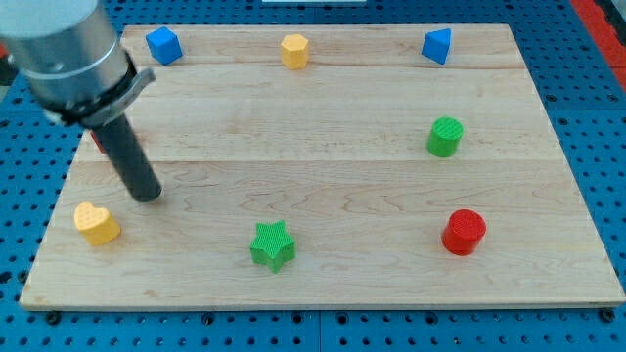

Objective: Drag the yellow heart horizontal to the green star

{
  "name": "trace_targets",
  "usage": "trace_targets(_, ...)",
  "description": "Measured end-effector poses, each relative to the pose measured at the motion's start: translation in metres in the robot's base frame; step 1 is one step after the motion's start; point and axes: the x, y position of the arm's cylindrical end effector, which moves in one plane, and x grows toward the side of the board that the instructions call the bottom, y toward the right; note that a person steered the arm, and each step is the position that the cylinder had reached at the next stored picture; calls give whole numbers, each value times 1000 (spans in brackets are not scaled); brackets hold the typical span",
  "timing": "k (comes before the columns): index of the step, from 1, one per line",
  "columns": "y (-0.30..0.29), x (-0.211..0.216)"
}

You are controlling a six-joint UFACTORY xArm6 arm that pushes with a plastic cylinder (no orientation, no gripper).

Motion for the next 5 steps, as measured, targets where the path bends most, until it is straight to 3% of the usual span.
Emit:
trace_targets(1, -19, 6)
trace_targets(3, -18, 66)
trace_targets(4, -7, 54)
trace_targets(5, 7, 14)
